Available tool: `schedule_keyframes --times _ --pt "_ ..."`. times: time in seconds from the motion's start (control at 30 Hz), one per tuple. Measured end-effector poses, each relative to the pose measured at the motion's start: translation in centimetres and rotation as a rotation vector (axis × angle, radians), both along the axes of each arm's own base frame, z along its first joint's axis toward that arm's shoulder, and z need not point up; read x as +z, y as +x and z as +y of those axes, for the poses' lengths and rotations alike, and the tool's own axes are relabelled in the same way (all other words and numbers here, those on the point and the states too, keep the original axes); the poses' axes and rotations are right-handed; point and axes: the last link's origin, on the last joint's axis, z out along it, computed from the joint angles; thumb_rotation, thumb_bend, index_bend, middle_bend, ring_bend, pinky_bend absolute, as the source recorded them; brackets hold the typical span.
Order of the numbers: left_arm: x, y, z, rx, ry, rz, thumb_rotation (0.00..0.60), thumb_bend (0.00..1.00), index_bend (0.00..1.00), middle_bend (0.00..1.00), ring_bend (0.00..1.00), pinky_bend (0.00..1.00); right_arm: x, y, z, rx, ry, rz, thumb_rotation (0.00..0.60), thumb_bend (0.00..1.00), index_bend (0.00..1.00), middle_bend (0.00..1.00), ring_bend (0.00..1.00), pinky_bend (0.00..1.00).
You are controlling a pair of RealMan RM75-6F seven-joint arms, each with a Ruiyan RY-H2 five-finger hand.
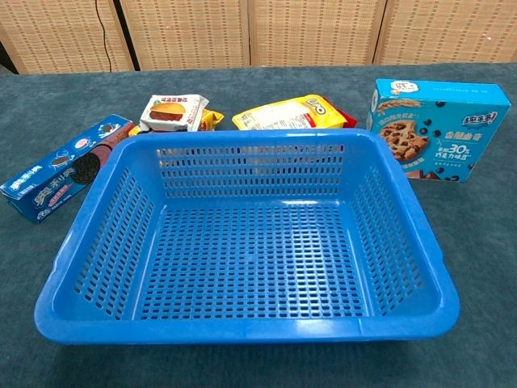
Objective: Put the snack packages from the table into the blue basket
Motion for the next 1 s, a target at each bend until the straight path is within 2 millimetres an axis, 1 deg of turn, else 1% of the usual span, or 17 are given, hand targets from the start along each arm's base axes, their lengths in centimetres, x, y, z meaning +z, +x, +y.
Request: schedule_keyframes --times 0.3,0.5,0.7,0.8,0.87,0.9,1.0 --pt "0.1 -0.1 0.0 0.008 0.009 0.002 0.6 0.0 0.0 0.0 0.0 0.0 0.1 0.0 -0.4 0.005 0.025 -0.027 0.6 0.0 0.0 0.0 0.0 0.0" --pt "0.1 0.0 0.1 0.007 0.009 0.011 0.6 0.0 0.0 0.0 0.0 0.0 0.3 0.4 -2.1 0.019 0.079 -0.079 0.6 0.0 0.0 0.0 0.0 0.0" --pt "0.4 -0.1 0.2 0.026 0.013 0.004 0.6 0.0 0.0 0.0 0.0 0.0 0.5 1.8 -4.9 0.038 0.177 -0.13 0.6 0.0 0.0 0.0 0.0 0.0" --pt "0.8 -0.2 0.2 0.038 0.026 -0.003 0.6 0.0 0.0 0.0 0.0 0.0 0.3 2.9 -6.5 0.057 0.23 -0.182 0.6 0.0 0.0 0.0 0.0 0.0" --pt "1.0 -0.2 0.2 0.041 0.032 -0.012 0.6 0.0 0.0 0.0 0.0 0.0 0.0 4.0 -8.0 0.076 0.279 -0.222 0.6 0.0 0.0 0.0 0.0 0.0" --pt "1.0 -0.2 0.1 0.042 0.033 -0.016 0.6 0.0 0.0 0.0 0.0 0.0 -0.1 4.3 -8.4 0.081 0.291 -0.23 0.6 0.0 0.0 0.0 0.0 0.0" --pt "1.2 -0.3 0.0 0.045 0.039 -0.018 0.6 0.0 0.0 0.0 0.0 0.0 -0.7 5.9 -10.5 0.106 0.342 -0.255 0.6 0.0 0.0 0.0 0.0 0.0"
